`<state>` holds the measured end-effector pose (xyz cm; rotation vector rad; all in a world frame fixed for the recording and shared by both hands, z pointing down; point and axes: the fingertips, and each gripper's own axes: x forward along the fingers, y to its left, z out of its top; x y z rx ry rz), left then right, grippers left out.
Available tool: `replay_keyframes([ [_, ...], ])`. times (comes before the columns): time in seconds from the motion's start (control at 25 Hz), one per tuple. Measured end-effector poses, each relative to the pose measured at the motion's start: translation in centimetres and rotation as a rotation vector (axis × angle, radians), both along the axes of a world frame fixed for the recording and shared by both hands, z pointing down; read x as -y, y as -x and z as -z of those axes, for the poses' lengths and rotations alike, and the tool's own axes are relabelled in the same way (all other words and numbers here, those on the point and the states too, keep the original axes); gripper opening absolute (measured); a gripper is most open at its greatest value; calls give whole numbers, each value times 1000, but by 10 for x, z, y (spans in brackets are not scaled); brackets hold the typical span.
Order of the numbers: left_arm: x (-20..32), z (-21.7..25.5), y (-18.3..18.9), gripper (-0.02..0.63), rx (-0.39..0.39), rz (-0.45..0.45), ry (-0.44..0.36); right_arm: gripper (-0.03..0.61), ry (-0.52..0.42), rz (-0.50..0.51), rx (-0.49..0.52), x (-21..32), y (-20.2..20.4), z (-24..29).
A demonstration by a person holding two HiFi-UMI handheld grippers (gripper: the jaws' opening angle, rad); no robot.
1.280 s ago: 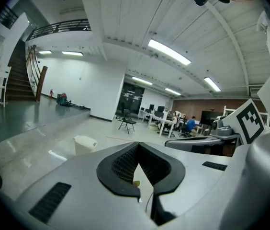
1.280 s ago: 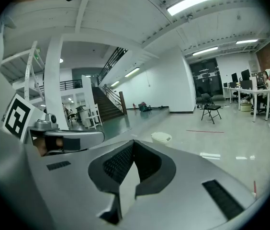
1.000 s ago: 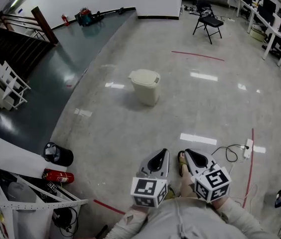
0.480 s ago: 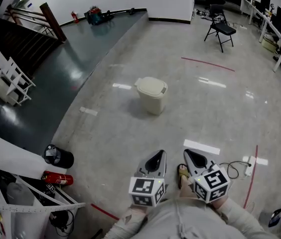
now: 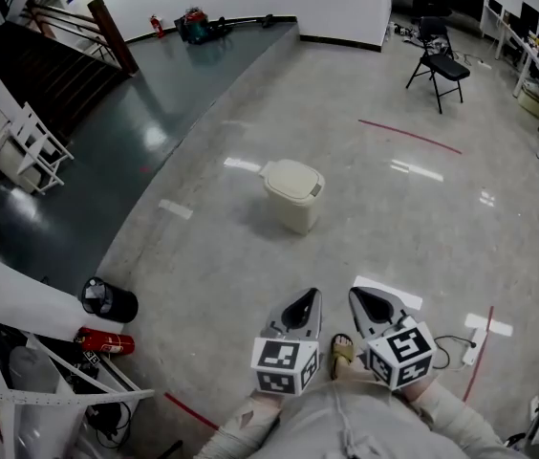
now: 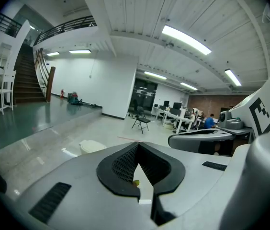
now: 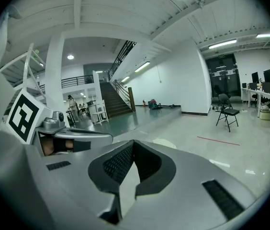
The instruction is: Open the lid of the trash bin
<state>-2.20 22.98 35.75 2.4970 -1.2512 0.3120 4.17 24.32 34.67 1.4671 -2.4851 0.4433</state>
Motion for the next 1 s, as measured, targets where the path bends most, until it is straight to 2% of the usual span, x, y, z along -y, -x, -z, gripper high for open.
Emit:
replay_keyframes([
  [0.64,92,-3,-60,5,13,54,-7,0,-31,54,-19,103,-58,-5],
  [1.0,115,-9,-73,5,13,70,15,0,-11,79,-6,122,-68,-11],
])
